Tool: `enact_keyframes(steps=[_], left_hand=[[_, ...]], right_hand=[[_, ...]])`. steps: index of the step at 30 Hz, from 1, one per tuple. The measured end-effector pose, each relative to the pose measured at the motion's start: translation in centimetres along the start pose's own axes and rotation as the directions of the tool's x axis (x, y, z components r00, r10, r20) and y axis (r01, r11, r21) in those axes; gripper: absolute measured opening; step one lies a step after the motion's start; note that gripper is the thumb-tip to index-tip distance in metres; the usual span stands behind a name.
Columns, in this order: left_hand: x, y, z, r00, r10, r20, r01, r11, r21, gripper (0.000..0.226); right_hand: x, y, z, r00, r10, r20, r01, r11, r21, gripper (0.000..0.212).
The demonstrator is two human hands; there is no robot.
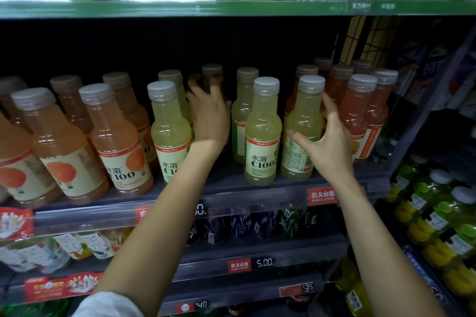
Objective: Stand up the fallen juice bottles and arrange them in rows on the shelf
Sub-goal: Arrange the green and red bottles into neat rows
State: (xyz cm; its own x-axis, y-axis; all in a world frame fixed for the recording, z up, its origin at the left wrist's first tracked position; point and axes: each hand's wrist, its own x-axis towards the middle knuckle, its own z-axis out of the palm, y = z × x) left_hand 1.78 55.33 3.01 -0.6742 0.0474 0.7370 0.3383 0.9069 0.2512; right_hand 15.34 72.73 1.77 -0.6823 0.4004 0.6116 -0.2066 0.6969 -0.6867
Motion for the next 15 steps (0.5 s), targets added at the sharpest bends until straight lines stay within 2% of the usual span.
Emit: enact_keyframes(steps=[2,4,6,9,15], left_hand=[[0.0,0.0,0.1,1.000,0.013,-0.027,-0.015,0.998,-0.067,0.072],[0.0,0.4,-0.2,0.998,-0.011,0.058,0.022,0.983,-0.184,0.072],[-0.2,0.5,-0.3,0.992,-0.016,0.125,0.056,0.944,-0.324,0.078],[-0.6,0.6,-1.0,0.994,-0.026,0.109,0.076,0.873,-0.482,0.082],[-1.1,0.8,-2.5,0.987,-0.054,0.151,0.122,0.865,-0.487,0.085]], right_hand=[[0.0,0.0,0.0,1.000,0.008,0.000,-0.008,1.000,0.000,0.088],[0.0,0.1,0.0,1.000,0.014,-0.005,-0.014,1.000,-0.005,0.087],[-0.1,0.1,0.0,1.000,0.018,-0.006,-0.018,1.000,-0.009,0.087],[-0.1,0.0,0.0,1.000,0.018,-0.002,-0.018,1.000,-0.010,0.087],[-0.2,0.1,0.1,1.000,0.012,-0.002,-0.012,1.000,-0.020,0.088]])
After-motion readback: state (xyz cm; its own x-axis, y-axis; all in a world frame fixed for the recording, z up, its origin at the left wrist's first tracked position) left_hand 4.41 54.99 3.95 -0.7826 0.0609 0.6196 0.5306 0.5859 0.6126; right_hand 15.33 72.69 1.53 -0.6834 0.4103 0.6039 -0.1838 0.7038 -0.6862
